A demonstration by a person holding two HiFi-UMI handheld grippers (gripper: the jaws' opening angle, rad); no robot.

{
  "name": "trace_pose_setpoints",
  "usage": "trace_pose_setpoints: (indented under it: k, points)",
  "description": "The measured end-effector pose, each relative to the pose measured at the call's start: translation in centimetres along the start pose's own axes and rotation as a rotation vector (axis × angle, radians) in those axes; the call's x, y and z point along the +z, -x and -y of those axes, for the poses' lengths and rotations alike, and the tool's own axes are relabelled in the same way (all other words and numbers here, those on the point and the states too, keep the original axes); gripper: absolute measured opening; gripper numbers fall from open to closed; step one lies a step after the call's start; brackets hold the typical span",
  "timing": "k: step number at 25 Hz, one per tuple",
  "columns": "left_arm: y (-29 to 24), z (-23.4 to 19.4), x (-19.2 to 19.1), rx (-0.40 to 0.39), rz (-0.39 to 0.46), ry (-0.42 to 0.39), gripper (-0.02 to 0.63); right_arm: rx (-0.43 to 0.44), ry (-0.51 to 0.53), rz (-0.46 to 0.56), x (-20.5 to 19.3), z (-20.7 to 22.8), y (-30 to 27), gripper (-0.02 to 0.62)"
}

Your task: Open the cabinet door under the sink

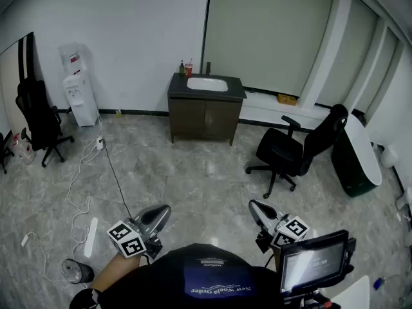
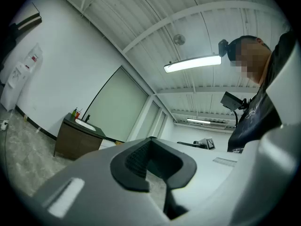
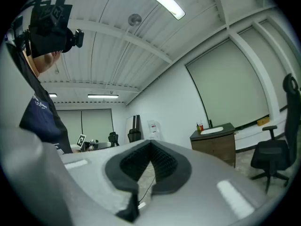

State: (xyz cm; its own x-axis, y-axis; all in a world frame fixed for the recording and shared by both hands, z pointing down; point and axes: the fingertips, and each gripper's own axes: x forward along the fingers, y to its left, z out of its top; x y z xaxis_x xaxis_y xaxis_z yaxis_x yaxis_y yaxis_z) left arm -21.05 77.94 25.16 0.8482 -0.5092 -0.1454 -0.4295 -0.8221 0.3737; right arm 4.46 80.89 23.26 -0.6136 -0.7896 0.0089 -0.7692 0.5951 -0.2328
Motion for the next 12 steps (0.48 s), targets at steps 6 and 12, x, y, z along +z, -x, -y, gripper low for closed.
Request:
trace_pose_setpoints:
  k: [6, 12]
  points:
    - [-0.06, 0.16, 0.12, -0.009, 0.005, -0.009, 0.000, -0.001, 0.002, 0.002, 0.17, -0.02, 0.12, 0.000]
    - [-0.20, 0.36, 0.13, -0.006, 0.000, -0.001, 0.000, 0.001, 0.002, 0.000, 0.15, -0.02, 0.09, 0.000]
